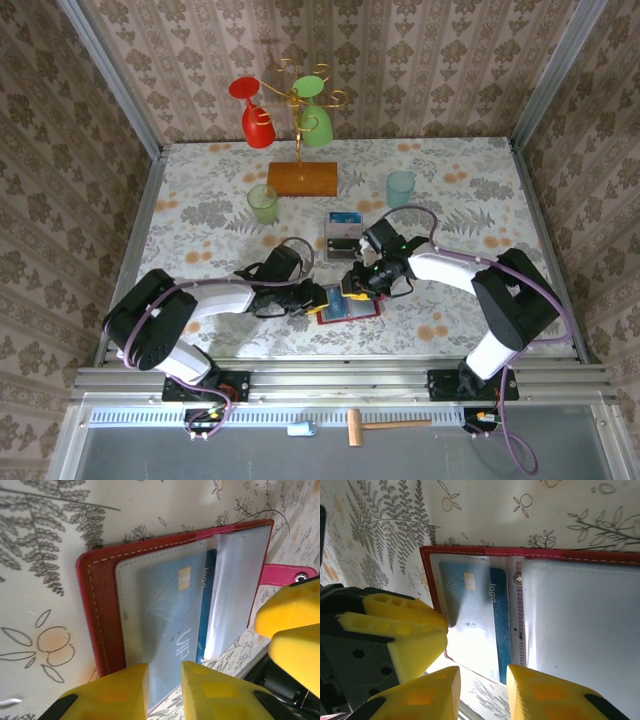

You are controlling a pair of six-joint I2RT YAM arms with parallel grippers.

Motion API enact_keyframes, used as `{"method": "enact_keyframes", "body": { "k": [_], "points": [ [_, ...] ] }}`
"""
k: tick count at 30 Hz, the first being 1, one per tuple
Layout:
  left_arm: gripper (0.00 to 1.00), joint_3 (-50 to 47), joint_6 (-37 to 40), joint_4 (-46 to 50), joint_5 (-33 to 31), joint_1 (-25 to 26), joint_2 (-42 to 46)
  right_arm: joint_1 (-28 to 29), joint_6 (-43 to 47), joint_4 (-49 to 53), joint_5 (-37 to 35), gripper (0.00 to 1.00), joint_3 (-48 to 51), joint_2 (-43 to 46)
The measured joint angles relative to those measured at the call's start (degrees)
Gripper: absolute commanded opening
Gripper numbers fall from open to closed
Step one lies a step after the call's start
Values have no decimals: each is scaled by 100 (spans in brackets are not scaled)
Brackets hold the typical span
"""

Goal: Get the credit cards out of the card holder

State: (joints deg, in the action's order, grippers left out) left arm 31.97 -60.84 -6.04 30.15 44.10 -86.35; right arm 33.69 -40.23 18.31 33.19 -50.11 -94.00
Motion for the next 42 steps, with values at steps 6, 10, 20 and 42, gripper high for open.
{"method": "enact_keyframes", "body": {
  "k": [6, 10, 20, 42],
  "points": [
    [23, -96, 2, -83, 0, -9, -4, 186, -81, -201, 111, 30, -74, -321],
    [23, -144, 2, -129, 2, -39, -4, 260, -142, -339, 138, 30, -133, -494],
    [23, -157, 42, -151, 4, -76, -4, 260, -162, -326, 39, 30, -144, -581],
    [19, 369, 258, 509, -31, -111, 199, 173, -22, -33, -181, 30, -247, -247]
  ]
}}
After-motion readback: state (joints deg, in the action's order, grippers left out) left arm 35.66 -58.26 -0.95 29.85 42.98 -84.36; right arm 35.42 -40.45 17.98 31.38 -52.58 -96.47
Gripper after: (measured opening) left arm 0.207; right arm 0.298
